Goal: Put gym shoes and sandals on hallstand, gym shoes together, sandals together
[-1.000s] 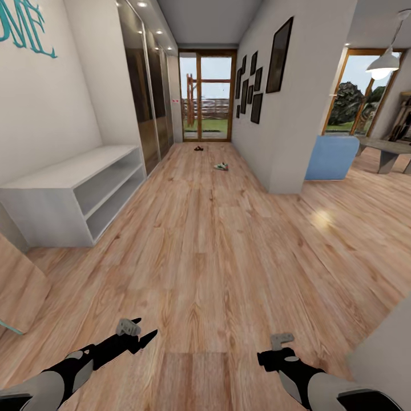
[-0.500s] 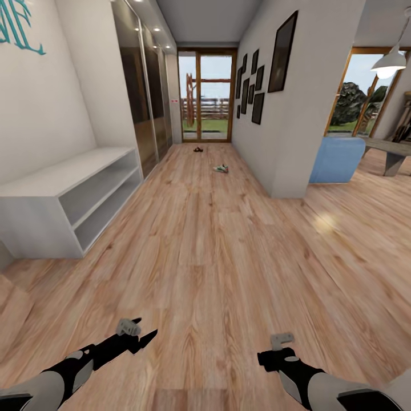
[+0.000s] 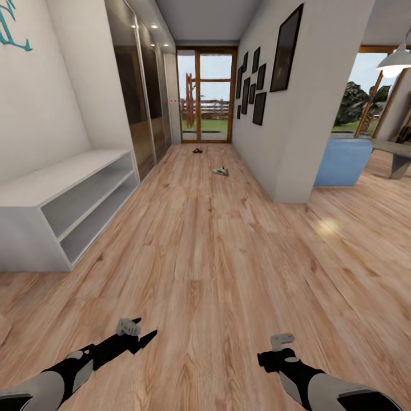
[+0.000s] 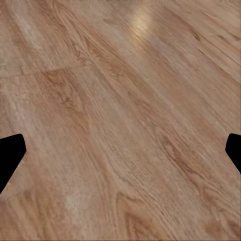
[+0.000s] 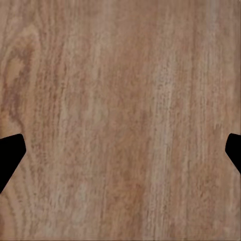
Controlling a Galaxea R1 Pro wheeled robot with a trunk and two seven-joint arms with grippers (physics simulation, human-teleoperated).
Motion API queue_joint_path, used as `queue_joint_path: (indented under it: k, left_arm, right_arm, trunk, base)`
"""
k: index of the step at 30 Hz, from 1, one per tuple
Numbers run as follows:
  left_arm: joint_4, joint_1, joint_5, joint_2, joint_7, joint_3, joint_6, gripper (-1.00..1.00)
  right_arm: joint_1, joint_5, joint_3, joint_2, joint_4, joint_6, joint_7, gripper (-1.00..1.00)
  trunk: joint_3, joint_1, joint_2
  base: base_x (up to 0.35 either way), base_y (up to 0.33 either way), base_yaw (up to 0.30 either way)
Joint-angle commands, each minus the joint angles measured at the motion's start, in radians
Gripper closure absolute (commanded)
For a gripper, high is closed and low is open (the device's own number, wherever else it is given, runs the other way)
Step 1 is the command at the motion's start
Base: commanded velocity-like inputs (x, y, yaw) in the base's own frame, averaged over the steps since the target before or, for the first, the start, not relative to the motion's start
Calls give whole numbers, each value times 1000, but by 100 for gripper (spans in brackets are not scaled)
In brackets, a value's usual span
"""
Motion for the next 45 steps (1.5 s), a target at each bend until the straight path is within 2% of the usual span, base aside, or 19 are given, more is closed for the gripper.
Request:
queue_joint_path:
  k: [1,45]
  left_arm:
    - [1,-1,5,0,-7,2,1,-100]
    - [1,-1,5,-1,-7,2,1,-100]
  right_arm:
    - [-2,2,7,0,5,-7,-4,-100]
    - [0,2,7,1,5,-8,-4,-100]
  trunk:
    - [-1,0,0]
    - [-1,0,0]
  base:
    - [350,-3,0]
    - [350,0,0]
